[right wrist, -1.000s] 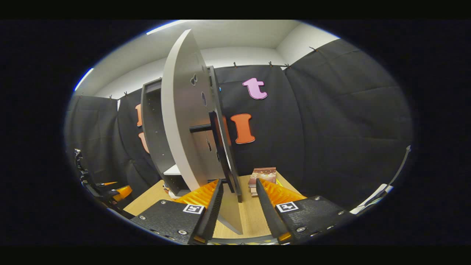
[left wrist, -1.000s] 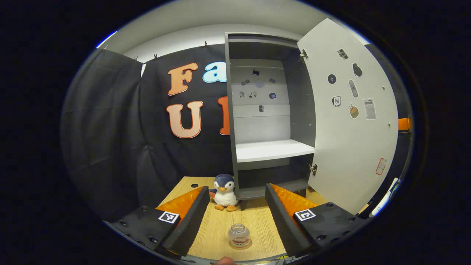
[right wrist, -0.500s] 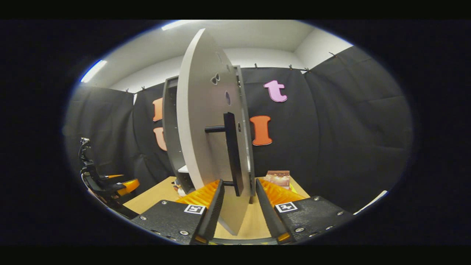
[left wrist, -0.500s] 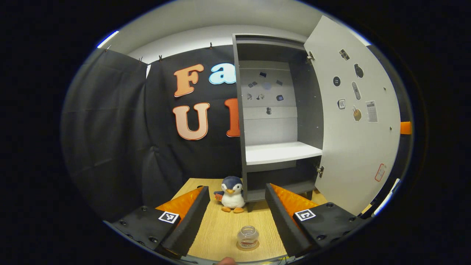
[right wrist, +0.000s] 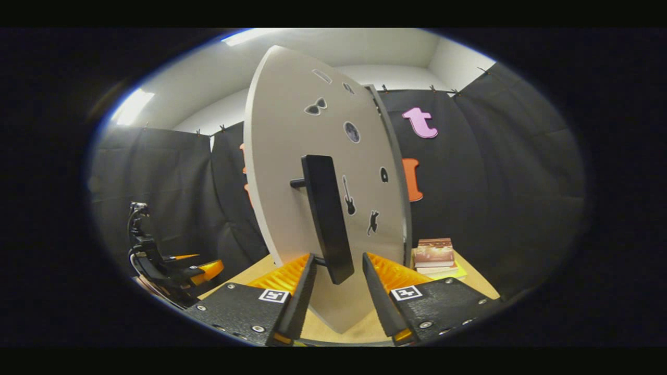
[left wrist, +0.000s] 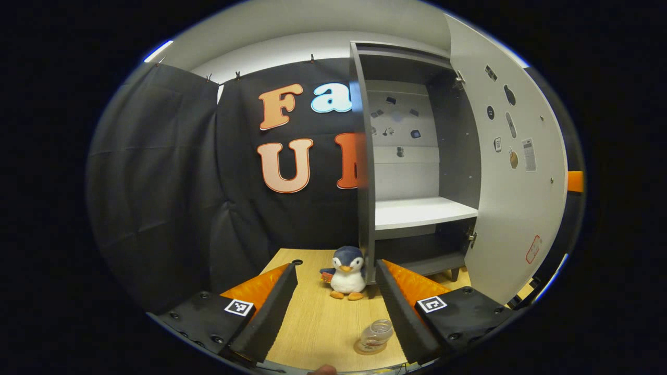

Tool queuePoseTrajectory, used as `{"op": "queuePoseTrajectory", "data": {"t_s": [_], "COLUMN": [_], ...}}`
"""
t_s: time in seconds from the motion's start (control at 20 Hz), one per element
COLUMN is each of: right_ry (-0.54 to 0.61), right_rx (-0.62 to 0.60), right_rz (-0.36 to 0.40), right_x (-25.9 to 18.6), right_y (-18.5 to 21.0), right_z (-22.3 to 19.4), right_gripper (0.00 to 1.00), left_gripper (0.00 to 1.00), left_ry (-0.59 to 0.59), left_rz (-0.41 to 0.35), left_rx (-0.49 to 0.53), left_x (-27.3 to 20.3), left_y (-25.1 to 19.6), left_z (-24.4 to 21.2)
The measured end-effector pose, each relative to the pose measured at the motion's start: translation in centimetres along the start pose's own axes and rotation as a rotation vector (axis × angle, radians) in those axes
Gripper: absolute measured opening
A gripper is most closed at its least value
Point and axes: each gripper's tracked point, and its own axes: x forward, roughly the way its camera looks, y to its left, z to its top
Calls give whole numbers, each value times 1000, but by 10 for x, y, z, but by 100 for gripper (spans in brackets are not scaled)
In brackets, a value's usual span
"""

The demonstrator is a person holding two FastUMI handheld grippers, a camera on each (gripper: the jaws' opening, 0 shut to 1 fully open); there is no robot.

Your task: Open the cabinet door with the right hand, grasp the bottle in the cabinet with the left hand and place it on the coaster, then close the cabinet door with the right hand.

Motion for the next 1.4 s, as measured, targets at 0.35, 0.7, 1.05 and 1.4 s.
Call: {"op": "queuePoseTrajectory", "data": {"t_s": [0.35,0.7,1.05,1.4], "right_ry": [-4,-29,-58,-79], "right_rx": [-9,-55,-80,-86], "right_rz": [31,39,18,-62], "right_x": [83,128,166,190], "right_y": [57,88,93,84], "right_z": [-8,-8,-15,-18], "right_gripper": [63,59,67,70], "left_gripper": [98,96,98,98], "left_ry": [10,16,-26,-5], "left_rz": [51,84,48,-16], "left_rx": [-26,-64,-77,-134], "left_x": [33,75,108,137], "left_y": [56,103,114,106], "left_z": [-4,-6,5,-1]}}
